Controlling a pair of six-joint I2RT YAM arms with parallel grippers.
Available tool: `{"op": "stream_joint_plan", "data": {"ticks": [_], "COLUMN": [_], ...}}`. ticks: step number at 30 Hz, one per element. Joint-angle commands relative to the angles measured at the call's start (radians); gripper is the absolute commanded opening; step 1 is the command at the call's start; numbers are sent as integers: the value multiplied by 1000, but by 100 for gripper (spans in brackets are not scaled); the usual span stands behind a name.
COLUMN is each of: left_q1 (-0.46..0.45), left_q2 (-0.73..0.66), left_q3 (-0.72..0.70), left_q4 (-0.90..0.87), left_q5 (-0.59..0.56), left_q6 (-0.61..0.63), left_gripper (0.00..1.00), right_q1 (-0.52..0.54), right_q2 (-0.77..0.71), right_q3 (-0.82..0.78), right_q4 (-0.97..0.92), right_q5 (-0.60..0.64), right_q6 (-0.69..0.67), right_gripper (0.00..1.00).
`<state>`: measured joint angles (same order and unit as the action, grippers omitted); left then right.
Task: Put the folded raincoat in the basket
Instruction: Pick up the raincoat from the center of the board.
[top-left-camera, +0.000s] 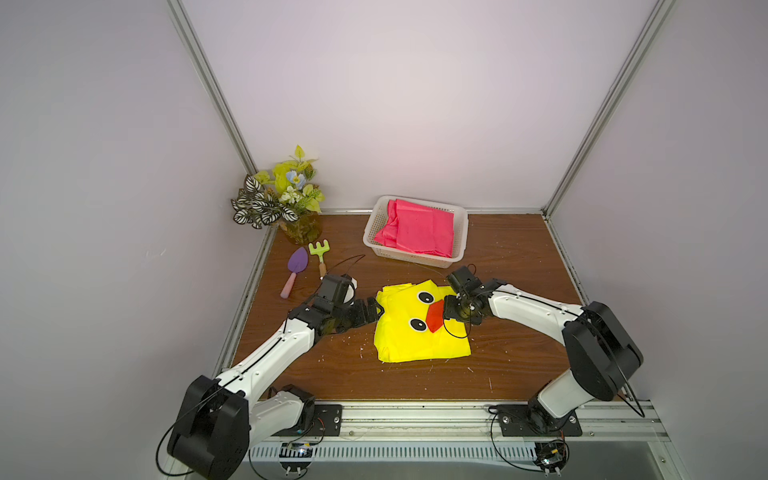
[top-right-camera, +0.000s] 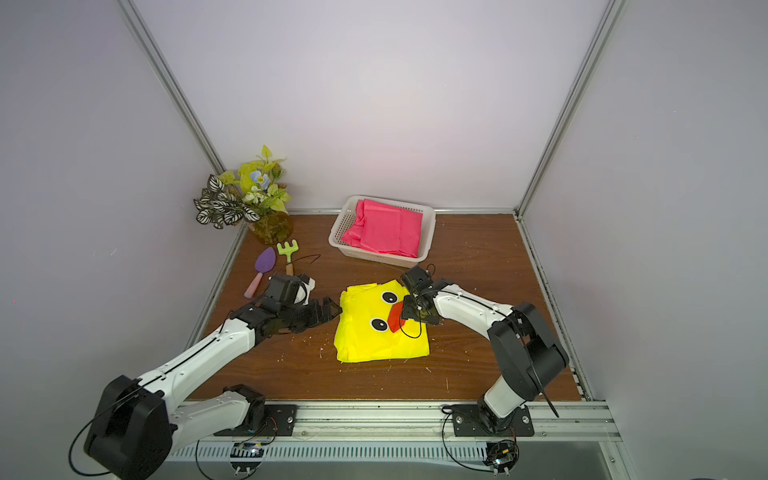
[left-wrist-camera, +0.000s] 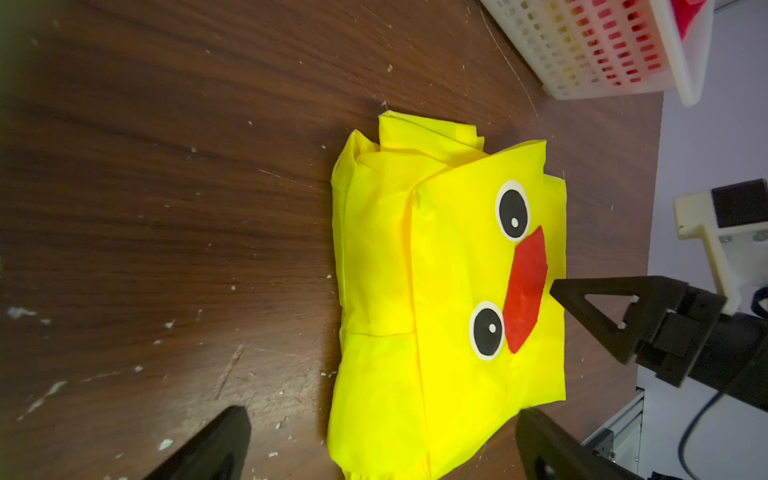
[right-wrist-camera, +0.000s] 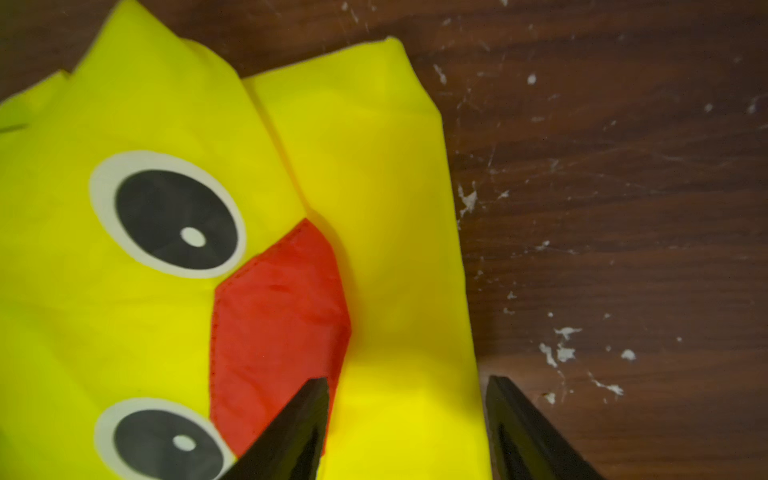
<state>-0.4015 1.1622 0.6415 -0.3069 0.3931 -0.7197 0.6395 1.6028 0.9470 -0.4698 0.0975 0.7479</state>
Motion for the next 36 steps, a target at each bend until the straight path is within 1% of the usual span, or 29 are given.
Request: {"op": "stream_joint_plan", "data": {"ticks": [1, 5, 8, 11, 17, 20, 25, 29, 34, 35, 36], "left_q1": [-19, -26, -46, -92, -198, -220, -223, -223, -223, -223, -223], "left_q2": [56, 118, 137, 159, 229, 262, 332, 368, 368, 367, 367], "left_q3": [-9, -4, 3, 13, 32, 39, 80, 105, 139, 147, 153], "left_q4": [75, 76, 60, 44, 45, 64, 71, 80, 58, 55, 55], "left_q5": [58, 55, 21, -18, -84, -89, -93, -79, -103, -102, -93], "left_q6": [47, 75, 82, 79, 41, 43, 47, 42, 56, 63, 74], "left_gripper": [99, 97, 97, 97, 97, 91, 82, 65, 46, 38, 24], "right_q1": [-3, -4, -4, -4, 0, 7, 18, 32, 65, 70, 79], "right_q2": [-17, -17, -21, -27, -6, -12, -23, -27, -39, -44, -49], "right_q3": [-32, -87, -105, -136, -147, -157, -174, -174, -173, -172, -173], "right_q4": [41, 112, 115, 154, 182, 197, 212, 212, 214, 215, 214], "right_q5": [-12, -23, -2, -26, -60, -66, -76, -74, -63, -61, -56], "right_q6": [-12, 16, 21, 24, 8, 19, 37, 49, 73, 77, 83], "right_gripper": [67, 67, 67, 66, 65, 63, 59, 54, 39, 35, 31]}}
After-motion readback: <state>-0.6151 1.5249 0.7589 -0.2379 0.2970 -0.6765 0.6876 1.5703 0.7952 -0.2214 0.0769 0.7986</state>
